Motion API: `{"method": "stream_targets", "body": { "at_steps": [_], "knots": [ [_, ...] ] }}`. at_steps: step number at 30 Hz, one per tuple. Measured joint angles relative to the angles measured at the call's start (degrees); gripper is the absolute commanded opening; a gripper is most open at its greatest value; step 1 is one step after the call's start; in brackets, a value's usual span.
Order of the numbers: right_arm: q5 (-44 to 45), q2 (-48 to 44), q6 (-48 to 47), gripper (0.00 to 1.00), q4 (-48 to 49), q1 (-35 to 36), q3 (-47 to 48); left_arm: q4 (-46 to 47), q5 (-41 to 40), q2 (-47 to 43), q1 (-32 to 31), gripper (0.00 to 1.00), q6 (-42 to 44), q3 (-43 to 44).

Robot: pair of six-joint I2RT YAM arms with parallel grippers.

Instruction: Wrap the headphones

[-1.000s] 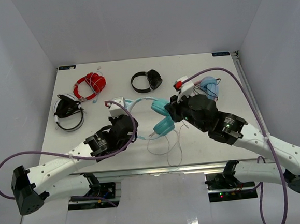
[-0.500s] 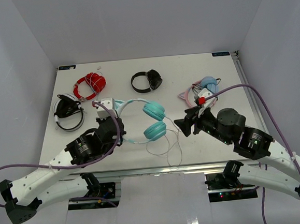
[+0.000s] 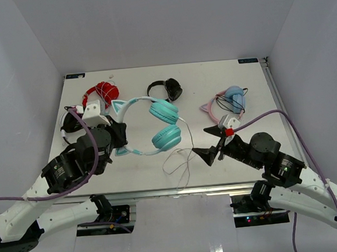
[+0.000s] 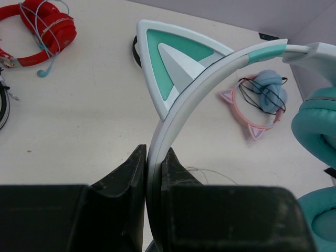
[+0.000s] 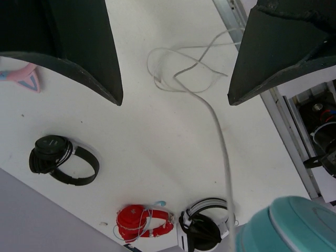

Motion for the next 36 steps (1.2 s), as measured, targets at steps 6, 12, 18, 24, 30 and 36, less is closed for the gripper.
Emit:
{"method": "stream_targets", "body": {
  "at_steps": [6, 12, 18, 24, 30, 36],
  "knots": [
    [-3.2, 3.8, -3.6, 0.8, 9.7, 0.0, -3.9, -0.3, 3.0, 1.9, 0.0, 0.0, 1.3, 5.4],
    [-4.8, 7.9, -3.9, 0.63, 17.5, 0.0, -6.4, -0.3, 6.0, 4.1, 0.0, 0.0, 2.5, 9.4],
    [-7.7, 9.5, -2.5, 0.53, 26.9, 0.0, -11.7, 0.6, 7.4, 6.2, 0.0, 0.0, 3.1, 14.0],
    [-9.5, 8.6, -1.1, 0.44, 32.3, 0.0, -15.2, 1.0, 7.3, 6.3, 0.0, 0.0, 3.1, 14.5],
    [-10.9, 6.9, -0.1, 0.28, 36.2, 0.0, -16.7, 1.1, 7.3, 5.9, 0.0, 0.0, 3.1, 14.5],
    [-11.1, 6.9, 0.8, 0.08, 38.6, 0.0, -19.0, 1.7, 7.3, 5.0, 0.0, 0.0, 3.0, 14.5]
  ]
}}
